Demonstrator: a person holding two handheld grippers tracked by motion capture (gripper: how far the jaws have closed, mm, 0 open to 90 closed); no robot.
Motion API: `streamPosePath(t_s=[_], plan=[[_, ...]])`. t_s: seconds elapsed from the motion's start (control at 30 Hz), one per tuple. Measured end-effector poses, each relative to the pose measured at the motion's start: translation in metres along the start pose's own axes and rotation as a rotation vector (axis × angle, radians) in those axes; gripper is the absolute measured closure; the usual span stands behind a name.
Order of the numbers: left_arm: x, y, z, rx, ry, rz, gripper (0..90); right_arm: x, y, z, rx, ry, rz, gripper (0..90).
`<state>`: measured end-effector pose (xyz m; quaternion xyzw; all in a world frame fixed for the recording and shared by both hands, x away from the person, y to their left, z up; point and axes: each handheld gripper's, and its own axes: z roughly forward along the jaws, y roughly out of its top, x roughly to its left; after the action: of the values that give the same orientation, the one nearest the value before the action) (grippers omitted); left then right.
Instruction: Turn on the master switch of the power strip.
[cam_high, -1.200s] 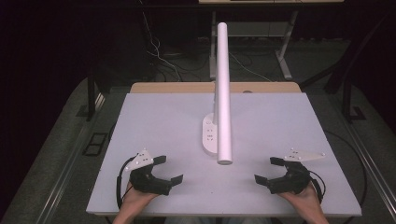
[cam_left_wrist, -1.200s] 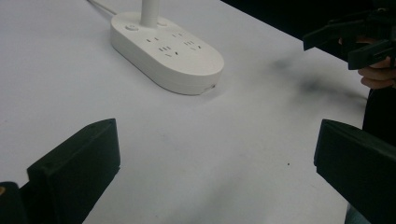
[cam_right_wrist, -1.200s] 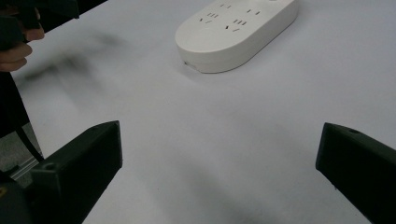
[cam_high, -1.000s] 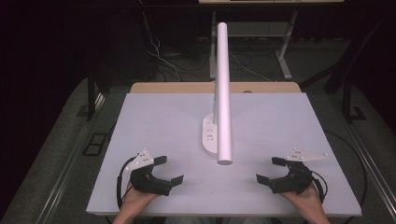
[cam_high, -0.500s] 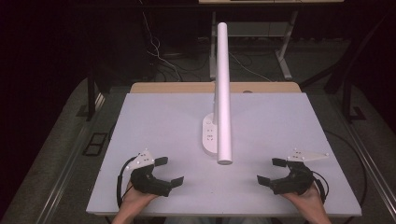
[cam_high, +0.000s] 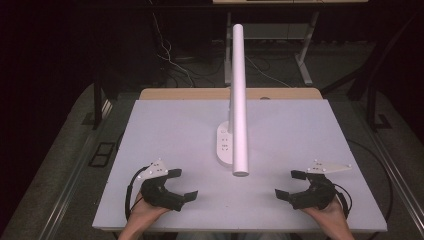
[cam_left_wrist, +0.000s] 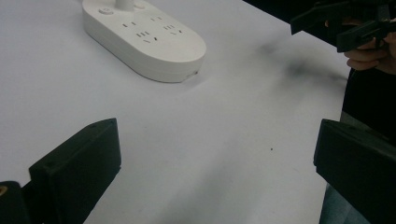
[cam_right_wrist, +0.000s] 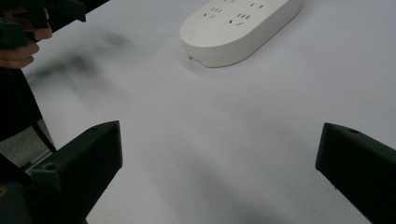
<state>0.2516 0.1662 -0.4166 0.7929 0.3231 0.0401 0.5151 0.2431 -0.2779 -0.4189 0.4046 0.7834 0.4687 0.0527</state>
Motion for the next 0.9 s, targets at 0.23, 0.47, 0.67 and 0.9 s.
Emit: streamPosePath(t_s=[0.23, 0.47, 0.67, 0.9], plan=[[0.003, 0.008, -0.003, -0.004, -0.013, -0.01, 0.0, 0.0, 0.0, 0.0, -0.002, 0.0, -0.002, 0.1], [0.003, 0.016, -0.002, 0.016, -0.024, -0.005, 0.0, -0.001, 0.0, -0.001, -0.002, -0.002, 0.0, 0.1], [0.006, 0.022, -0.001, 0.035, -0.025, -0.004, 0.0, -0.001, 0.0, -0.003, -0.007, 0.0, 0.001, 0.1], [0.012, 0.028, -0.002, 0.039, -0.023, -0.006, 0.0, -0.001, 0.0, -0.003, -0.005, -0.004, -0.002, 0.1]])
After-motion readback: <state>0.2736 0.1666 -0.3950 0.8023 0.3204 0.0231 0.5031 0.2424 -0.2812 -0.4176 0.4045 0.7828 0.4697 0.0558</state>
